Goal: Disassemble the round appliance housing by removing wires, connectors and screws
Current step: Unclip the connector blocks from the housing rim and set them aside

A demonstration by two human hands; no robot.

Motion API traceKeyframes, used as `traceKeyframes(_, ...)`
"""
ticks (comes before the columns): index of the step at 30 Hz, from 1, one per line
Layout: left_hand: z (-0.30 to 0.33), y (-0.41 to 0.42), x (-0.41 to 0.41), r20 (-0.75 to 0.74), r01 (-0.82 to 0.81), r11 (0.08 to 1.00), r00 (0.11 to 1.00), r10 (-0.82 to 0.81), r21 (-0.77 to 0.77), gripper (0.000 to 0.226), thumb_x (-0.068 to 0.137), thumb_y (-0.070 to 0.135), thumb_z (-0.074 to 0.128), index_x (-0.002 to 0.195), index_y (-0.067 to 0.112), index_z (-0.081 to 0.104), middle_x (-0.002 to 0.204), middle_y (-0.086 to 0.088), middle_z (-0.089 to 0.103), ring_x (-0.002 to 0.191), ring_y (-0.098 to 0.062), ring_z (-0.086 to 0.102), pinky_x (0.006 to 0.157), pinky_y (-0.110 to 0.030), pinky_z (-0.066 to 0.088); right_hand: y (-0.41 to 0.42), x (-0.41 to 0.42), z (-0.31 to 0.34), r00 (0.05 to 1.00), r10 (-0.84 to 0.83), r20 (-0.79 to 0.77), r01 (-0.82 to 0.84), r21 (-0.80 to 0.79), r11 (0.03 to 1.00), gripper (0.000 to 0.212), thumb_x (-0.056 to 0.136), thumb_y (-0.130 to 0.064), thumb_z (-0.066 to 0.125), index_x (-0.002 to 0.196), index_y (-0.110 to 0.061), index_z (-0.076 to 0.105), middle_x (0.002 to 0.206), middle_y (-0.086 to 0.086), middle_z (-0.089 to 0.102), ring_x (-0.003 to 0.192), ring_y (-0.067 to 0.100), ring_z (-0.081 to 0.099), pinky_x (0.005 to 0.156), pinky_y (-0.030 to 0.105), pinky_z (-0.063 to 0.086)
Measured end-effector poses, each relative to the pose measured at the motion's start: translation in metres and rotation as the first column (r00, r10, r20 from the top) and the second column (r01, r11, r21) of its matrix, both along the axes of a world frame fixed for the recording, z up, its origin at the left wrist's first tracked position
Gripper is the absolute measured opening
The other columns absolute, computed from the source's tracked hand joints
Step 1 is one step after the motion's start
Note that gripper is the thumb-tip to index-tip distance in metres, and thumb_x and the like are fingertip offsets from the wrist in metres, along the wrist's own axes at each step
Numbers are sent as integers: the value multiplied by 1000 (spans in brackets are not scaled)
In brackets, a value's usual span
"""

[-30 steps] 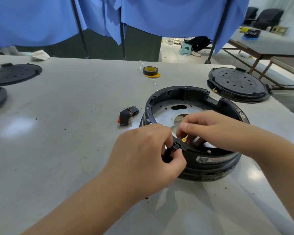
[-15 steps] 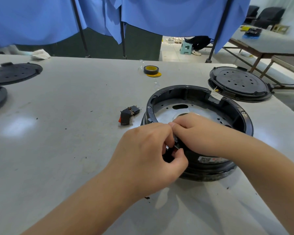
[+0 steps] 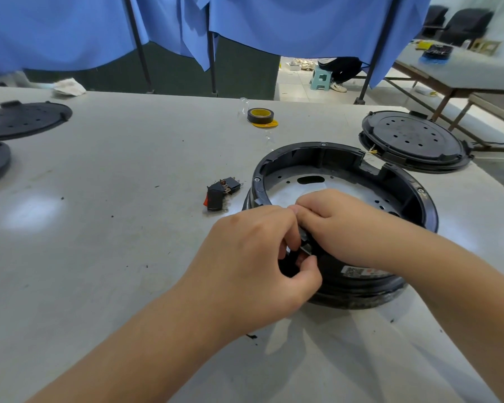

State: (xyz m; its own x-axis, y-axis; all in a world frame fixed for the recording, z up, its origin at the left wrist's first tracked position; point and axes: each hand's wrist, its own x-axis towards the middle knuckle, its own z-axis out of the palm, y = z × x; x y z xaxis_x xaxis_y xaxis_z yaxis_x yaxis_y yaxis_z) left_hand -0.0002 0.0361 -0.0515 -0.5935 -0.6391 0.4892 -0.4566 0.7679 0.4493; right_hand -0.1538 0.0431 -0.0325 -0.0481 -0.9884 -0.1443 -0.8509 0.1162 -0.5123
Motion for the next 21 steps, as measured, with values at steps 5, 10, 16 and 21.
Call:
traceKeyframes(5, 1, 0, 0, -4, 4, 1000, 1000, -4, 1, 18, 66, 32, 66, 64, 20, 53, 58, 10, 54, 55, -8, 50, 52, -21, 39, 0, -1, -1, 1000, 10, 7, -10, -24, 1000, 40, 100, -31, 40, 66, -11, 47, 63, 4, 44, 60, 17, 40, 57, 34, 33)
traceKeyframes(10, 1, -1, 1, 10, 18, 1000, 1000, -18, -9, 19, 67, 31, 65, 63, 18, 53, 57, 8, 54, 53, -10, 50, 52, -23, 38, 0, 0, -1, 1000, 25, 11, -24, -51, 998, 41, 101, -31, 38, 65, -14, 45, 63, 2, 45, 59, 16, 40, 59, 34, 34)
traceKeyframes(16, 2, -4, 4, 31, 67, 998, 997, -67, -17, 20, 69, 32, 66, 64, 17, 54, 58, 8, 54, 54, -11, 51, 53, -25, 39, 0, -1, -3, 1000, -8, 9, 9, -33, 999, 39, 102, -29, 36, 66, -17, 45, 65, 0, 47, 60, 15, 43, 56, 31, 32)
traceKeyframes(21, 2, -6, 5, 5, 87, 996, 996, -87, -25, 20, 67, 26, 64, 62, 14, 50, 56, 5, 50, 53, -14, 48, 51, -28, 38, 1, -2, -3, 1000, -29, 6, 29, -32, 999, 40, 101, -31, 37, 64, -18, 47, 64, 0, 49, 61, 16, 44, 57, 31, 31)
